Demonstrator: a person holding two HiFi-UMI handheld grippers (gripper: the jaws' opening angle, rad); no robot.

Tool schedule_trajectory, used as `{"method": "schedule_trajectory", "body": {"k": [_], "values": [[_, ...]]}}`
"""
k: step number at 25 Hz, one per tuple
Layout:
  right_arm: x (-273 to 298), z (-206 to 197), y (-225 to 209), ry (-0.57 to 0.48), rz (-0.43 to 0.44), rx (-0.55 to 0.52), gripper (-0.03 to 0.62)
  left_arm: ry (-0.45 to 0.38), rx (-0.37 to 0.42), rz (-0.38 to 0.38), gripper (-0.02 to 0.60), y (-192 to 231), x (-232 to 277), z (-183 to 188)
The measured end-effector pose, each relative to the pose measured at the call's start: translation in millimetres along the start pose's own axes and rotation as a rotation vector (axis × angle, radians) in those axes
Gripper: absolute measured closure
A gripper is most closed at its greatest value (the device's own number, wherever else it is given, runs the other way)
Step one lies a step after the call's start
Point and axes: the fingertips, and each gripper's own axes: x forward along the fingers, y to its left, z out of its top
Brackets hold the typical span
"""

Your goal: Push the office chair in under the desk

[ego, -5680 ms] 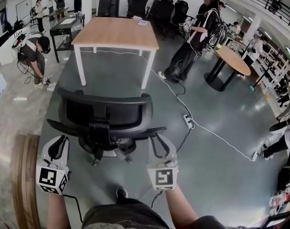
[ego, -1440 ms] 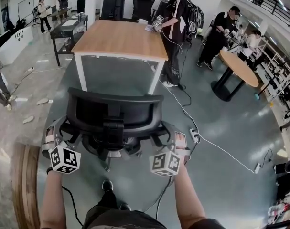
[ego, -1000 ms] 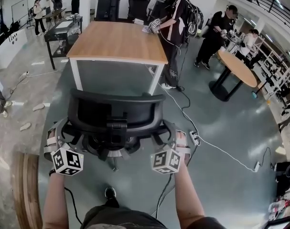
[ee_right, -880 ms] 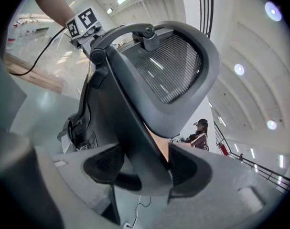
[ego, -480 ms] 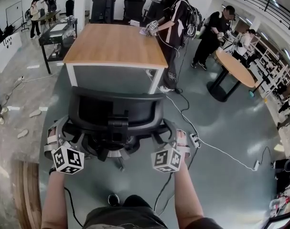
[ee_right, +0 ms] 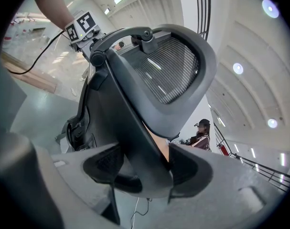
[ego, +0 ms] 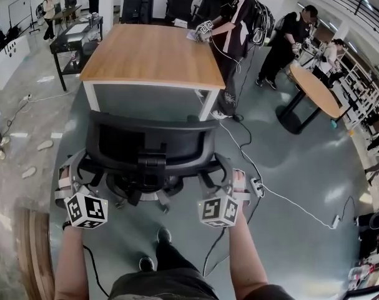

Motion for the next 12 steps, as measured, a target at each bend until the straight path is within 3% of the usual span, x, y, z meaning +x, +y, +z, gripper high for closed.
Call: {"method": "schedule_trajectory", "body": {"k": [12], "values": [[77.5, -5.2, -31.6, -0.054, 0.004, -0.010, 0.321, 0.052, -0.025, 0.009, 0.238, 25.8, 72.2, 2.5]]}}
